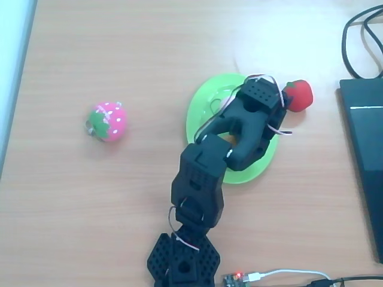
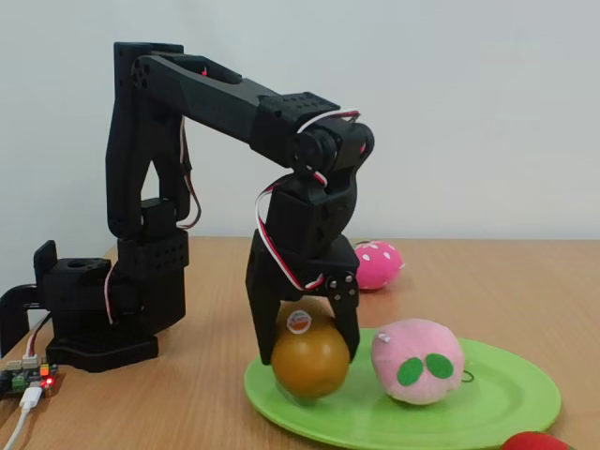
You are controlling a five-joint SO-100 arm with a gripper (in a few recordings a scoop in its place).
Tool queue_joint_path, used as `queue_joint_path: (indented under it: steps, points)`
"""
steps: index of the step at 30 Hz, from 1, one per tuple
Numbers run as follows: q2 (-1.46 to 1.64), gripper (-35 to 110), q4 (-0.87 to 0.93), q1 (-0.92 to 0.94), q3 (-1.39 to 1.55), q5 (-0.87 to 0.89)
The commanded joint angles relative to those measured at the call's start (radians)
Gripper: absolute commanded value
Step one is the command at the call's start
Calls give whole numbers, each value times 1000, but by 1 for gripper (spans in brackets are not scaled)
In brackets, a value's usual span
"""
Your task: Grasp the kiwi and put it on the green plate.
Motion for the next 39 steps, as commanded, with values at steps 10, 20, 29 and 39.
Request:
queue_joint_path:
  steps: [10,20,29,39]
  points:
    - [3,34,-114,-97,-51,95]
    - [-8,38,-126,-141,-91,138]
    - [-9,41,-126,-143,-91,138]
    - [-8,46,-115,-150,-86,141]
